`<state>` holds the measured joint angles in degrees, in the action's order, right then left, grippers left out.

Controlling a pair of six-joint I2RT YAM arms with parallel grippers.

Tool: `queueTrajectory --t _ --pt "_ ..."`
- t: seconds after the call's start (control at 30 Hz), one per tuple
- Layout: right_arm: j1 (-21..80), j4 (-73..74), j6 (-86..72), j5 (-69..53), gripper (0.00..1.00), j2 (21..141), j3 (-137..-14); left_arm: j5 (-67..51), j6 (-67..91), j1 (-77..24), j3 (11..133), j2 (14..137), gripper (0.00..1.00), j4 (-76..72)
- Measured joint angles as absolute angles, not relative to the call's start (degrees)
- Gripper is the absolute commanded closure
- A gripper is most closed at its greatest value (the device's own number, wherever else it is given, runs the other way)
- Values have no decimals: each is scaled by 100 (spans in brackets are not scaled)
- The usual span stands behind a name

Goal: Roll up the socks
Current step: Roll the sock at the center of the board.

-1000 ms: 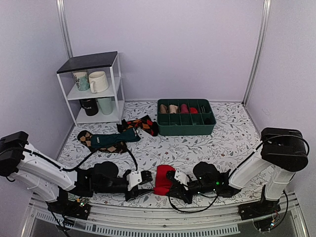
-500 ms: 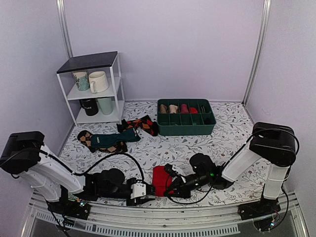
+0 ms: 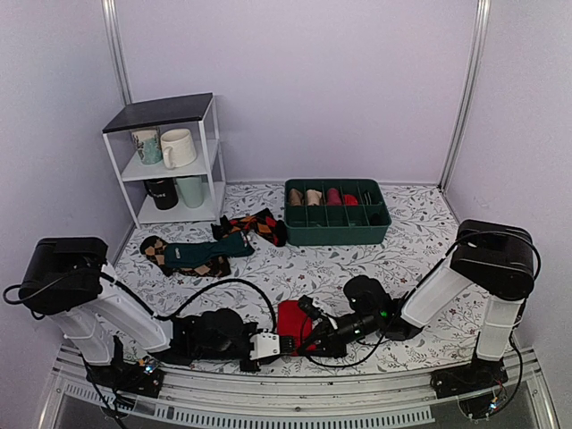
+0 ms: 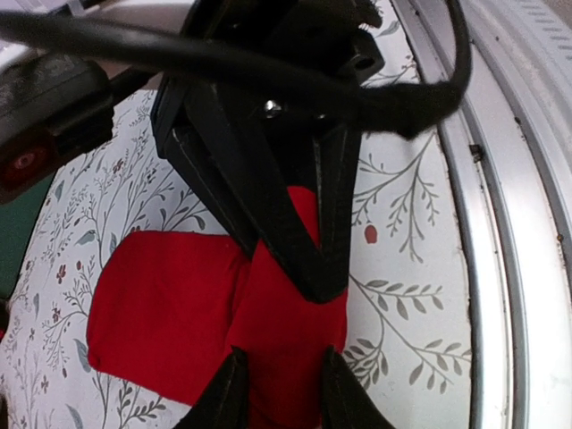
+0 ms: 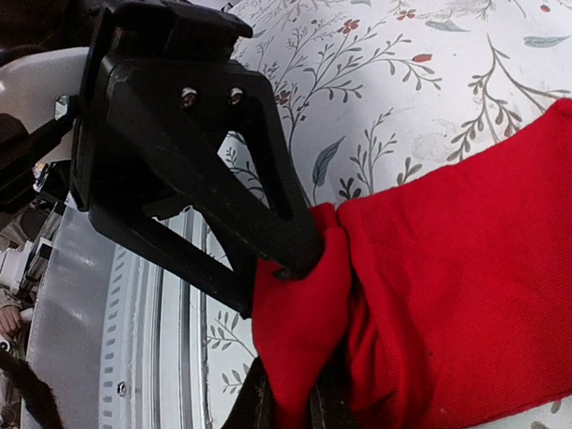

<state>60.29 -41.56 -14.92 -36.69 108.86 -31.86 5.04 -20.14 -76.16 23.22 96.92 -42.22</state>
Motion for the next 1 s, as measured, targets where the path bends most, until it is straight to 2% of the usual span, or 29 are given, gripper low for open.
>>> queueTrajectory --t 0.3,0.67,0.9,1.0 --pt "5999 -4163 -1507 -3758 96 10927 -3199 674 -1944 -7686 2298 9699 53 -4261" --pt "5983 -4178 -1507 -3819 96 10960 -3225 869 -1949 -7723 2171 9588 53 -4401" --pt "5981 -4176 -1522 -3822 96 10960 -3227 934 -1929 -7725 2392 9942 71 -4289" --pt "5979 -4178 -1522 -3833 94 10971 -3232 873 -1892 -7728 2408 9942 89 -4226"
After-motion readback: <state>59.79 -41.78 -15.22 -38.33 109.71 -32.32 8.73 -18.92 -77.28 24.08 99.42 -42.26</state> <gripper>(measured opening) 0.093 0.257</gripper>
